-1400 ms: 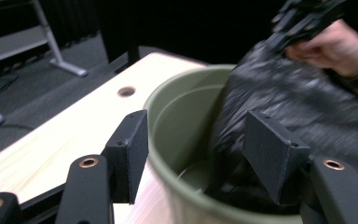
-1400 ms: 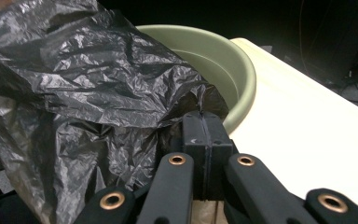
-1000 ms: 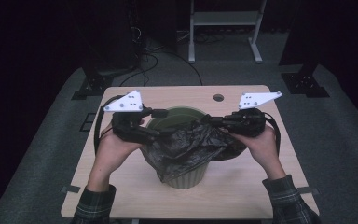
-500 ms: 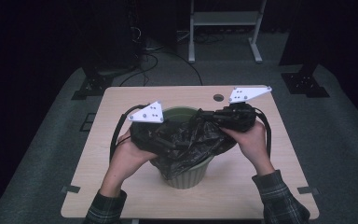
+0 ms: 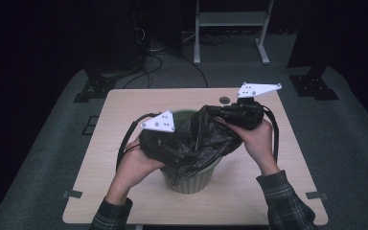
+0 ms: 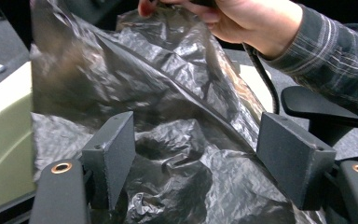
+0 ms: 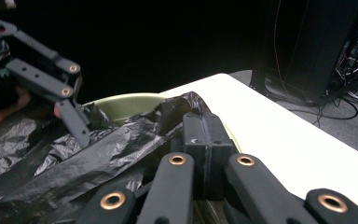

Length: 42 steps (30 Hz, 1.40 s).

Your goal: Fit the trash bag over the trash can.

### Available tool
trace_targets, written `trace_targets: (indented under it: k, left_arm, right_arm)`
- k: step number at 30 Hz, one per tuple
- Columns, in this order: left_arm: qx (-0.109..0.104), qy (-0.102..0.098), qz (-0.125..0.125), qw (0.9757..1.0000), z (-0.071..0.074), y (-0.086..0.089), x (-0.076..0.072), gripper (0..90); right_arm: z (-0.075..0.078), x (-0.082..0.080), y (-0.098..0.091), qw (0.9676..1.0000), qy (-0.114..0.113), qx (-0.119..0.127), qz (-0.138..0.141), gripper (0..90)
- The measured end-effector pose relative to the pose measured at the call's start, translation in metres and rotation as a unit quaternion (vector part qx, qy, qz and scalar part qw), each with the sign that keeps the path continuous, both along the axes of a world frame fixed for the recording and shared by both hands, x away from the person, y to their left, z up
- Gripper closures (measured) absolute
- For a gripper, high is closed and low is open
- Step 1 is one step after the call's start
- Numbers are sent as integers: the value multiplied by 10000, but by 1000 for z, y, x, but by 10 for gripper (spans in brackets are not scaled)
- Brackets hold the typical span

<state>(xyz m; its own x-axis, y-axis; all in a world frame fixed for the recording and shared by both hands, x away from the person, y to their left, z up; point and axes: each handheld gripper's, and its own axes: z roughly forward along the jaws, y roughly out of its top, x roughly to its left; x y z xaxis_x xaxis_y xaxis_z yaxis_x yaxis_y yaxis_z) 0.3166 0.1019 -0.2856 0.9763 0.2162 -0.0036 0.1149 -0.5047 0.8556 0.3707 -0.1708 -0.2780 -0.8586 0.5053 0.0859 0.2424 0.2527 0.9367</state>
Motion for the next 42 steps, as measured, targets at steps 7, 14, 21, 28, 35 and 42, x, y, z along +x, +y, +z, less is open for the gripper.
trace_targets:
  k: [7, 14, 21, 28, 35, 42]
  left_arm:
    - [238, -17, -172, 9996, -1, 5, 1, 678]
    - [-81, 75, -20, 9999, 5, 17, 4, 898]
    - [-299, 182, 87, 9994, 8, 27, 14, 898]
    - [-395, 299, 293, 9983, 12, 34, 24, 898]
    - [-420, 363, 449, 9974, 11, 34, 35, 898]
    - [-486, 405, 484, 9968, 10, 36, 39, 898]
  right_arm:
    - [0, 1, -2, 10000, 28, 7, -13, 900]
    - [-1, -3, -5, 10000, -11, 21, 43, 900]
    - [-2, -14, -20, 10000, -62, 24, 0, 640]
    - [-3, -35, -49, 9999, -120, 36, 45, 580]
    - [-7, -63, -65, 9994, -241, 17, 246, 551]
    - [-27, -59, -61, 9992, 91, -114, 369, 532]
